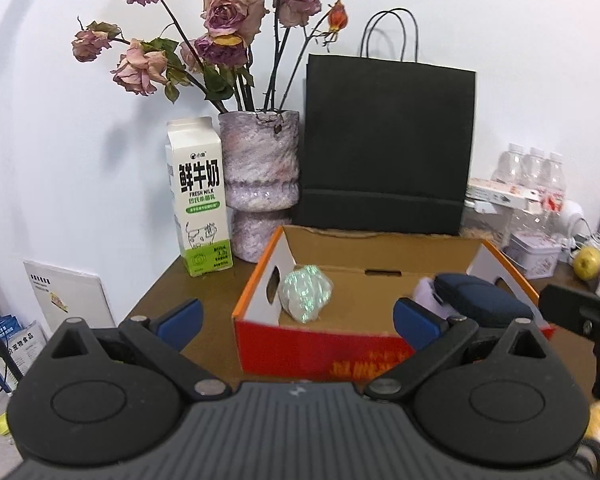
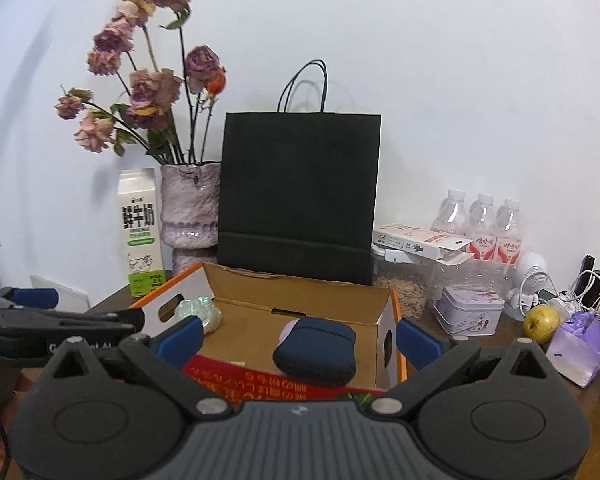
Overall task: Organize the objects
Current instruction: 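Move both tools back toward the remaining items on the table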
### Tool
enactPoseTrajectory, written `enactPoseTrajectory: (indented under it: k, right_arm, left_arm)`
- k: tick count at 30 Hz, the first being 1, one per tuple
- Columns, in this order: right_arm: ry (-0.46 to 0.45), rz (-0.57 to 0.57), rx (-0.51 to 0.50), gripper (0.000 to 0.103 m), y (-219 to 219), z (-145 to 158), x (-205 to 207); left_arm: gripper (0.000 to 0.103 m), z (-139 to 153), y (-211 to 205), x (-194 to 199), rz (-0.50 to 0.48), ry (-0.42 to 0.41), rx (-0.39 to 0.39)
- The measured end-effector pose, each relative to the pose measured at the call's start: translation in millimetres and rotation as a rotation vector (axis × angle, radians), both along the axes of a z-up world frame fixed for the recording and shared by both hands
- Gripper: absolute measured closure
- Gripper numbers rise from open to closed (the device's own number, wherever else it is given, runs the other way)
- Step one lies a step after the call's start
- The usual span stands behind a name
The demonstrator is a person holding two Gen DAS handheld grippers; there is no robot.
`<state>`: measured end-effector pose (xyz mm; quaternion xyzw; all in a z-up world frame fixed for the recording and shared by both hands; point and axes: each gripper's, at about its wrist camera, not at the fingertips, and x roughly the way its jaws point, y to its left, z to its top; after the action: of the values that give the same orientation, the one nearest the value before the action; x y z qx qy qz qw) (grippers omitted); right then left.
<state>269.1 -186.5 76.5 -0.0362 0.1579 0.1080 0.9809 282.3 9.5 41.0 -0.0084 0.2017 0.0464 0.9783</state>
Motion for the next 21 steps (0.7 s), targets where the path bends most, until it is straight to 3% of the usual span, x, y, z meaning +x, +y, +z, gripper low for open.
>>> enactPoseTrajectory:
  k: [21]
  right_arm:
    - [0.013, 0.015, -0.017, 0.000, -26, -17, -101]
  left_arm:
    - [0.000, -7, -15, -102, -0.056, 0.002, 0.018]
